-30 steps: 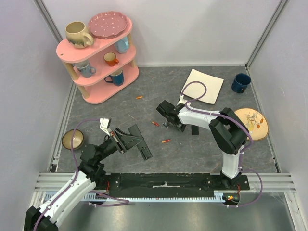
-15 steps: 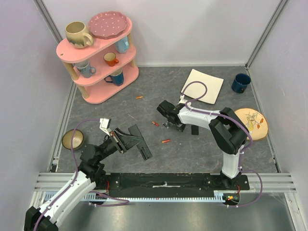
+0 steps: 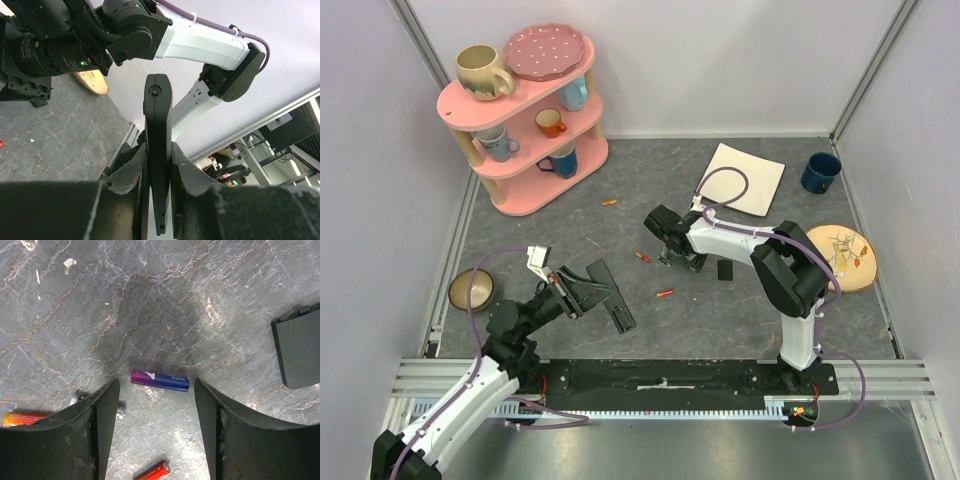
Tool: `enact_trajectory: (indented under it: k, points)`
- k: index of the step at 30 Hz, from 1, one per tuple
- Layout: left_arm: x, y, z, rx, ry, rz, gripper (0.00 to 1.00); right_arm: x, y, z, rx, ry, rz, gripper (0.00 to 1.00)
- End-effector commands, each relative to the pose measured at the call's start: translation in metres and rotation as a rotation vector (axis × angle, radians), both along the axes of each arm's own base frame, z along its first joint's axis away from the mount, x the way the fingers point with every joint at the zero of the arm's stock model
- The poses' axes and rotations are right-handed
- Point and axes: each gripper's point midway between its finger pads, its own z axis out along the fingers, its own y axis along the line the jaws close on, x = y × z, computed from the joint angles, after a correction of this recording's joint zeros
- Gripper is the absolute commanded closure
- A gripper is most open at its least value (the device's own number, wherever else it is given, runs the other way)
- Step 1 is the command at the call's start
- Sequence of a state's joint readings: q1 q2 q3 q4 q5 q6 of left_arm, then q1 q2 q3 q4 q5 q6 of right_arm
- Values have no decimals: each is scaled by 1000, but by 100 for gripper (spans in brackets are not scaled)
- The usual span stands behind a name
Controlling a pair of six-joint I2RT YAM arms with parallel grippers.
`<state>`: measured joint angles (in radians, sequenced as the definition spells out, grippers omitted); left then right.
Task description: Load the batteries into the remote control
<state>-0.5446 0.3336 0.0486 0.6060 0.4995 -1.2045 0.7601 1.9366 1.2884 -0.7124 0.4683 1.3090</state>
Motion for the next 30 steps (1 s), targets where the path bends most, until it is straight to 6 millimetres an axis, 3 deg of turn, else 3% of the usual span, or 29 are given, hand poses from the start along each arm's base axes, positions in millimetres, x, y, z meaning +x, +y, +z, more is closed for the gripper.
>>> enact_trajectory:
  k: [1, 8, 23, 25, 30]
  points:
    - [-2, 1, -93, 97, 173, -4, 98, -2, 1, -30, 32, 45, -74, 32]
    - [-3, 1, -93, 98, 174, -7, 98, -3, 1, -34, 31, 55, -79, 36]
    - [-1, 1, -93, 99, 176, 0, 98, -26, -11, -42, -9, 79, -31, 55]
    - [-1, 1, -92, 98, 173, -2, 98, -26, -13, -39, -31, 71, 0, 61]
    - [-2, 1, -91, 101, 172, -8, 98, -17, -24, -3, -134, -10, 128, 67]
